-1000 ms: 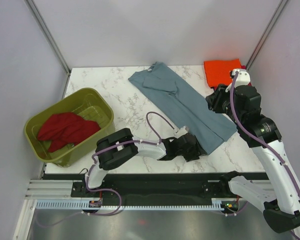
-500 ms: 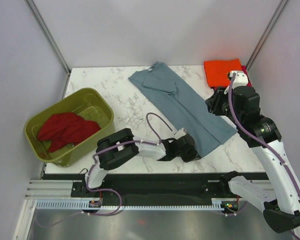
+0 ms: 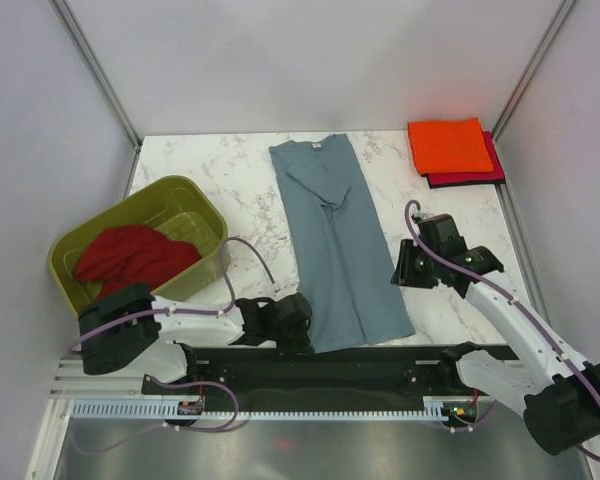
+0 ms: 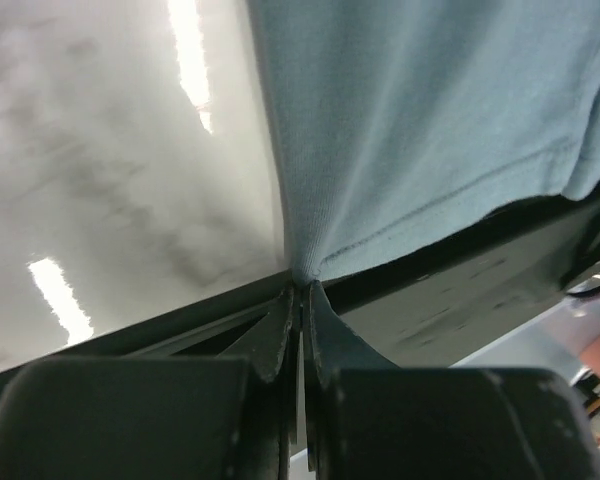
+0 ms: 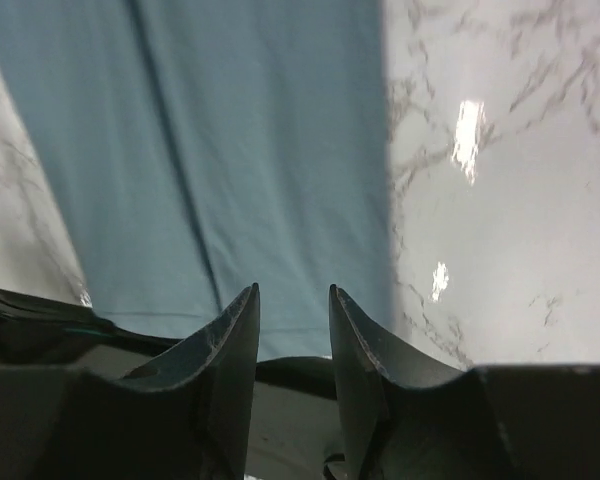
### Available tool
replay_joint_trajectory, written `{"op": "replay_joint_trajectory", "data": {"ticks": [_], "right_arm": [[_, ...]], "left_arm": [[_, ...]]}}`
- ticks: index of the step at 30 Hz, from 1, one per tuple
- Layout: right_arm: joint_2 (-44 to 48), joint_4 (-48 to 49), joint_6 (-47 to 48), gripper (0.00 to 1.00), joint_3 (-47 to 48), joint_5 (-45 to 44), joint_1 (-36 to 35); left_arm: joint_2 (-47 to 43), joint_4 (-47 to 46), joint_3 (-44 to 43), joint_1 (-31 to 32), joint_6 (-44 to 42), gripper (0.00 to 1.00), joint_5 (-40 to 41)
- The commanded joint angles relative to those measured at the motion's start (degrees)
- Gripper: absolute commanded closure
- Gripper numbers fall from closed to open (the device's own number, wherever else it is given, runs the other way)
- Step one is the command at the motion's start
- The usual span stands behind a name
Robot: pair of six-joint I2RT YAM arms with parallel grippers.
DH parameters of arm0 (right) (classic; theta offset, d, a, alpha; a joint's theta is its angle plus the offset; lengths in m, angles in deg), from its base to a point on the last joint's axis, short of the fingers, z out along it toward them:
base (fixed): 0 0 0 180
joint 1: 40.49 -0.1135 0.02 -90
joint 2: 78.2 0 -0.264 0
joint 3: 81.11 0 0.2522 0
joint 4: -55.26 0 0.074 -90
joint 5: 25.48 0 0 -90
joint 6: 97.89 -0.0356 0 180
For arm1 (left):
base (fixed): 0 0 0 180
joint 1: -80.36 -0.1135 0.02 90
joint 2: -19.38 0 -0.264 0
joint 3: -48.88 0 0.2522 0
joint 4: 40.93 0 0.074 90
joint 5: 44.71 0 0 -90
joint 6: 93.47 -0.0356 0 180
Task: Fold and stack the t-shirts
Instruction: Fold the tshirt
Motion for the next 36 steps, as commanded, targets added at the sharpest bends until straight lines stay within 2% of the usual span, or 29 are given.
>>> {"op": "replay_joint_trajectory", "data": {"ticks": [1, 8, 13, 16, 27, 36], "right_arm": [[2.27, 1.72, -4.58, 0.58, -4.29, 3.20, -0.07], [8.59, 2.78, -11.78, 0.55, -14.92, 6.71, -1.04], [12.38, 2.16, -15.56, 0.53, -17.31, 6.89, -2.53], [14.31, 4.53, -17.67, 0.53, -19.86, 9.70, -3.15], [18.71, 3.13, -18.47, 0.52, -26.01, 9.27, -4.82], [21.70, 7.70, -18.65, 0.55, -31.20, 13.84, -4.73]], "left_arm": [[-6.07, 6.82, 4.23, -0.81, -4.30, 0.98, -0.58], [-16.88, 10.77, 9.59, -7.04, -9.13, 0.98, -2.96], [-21.89, 11.04, 10.82, -8.54, -10.54, 0.98, -3.83], [-22.69, 11.04, 11.00, -8.55, -10.98, 0.98, -4.27], [-23.48, 10.95, 10.39, -8.63, -10.81, 0.98, -4.89], [-24.36, 10.51, 10.65, -8.63, -10.02, 0.98, -4.89]]}}
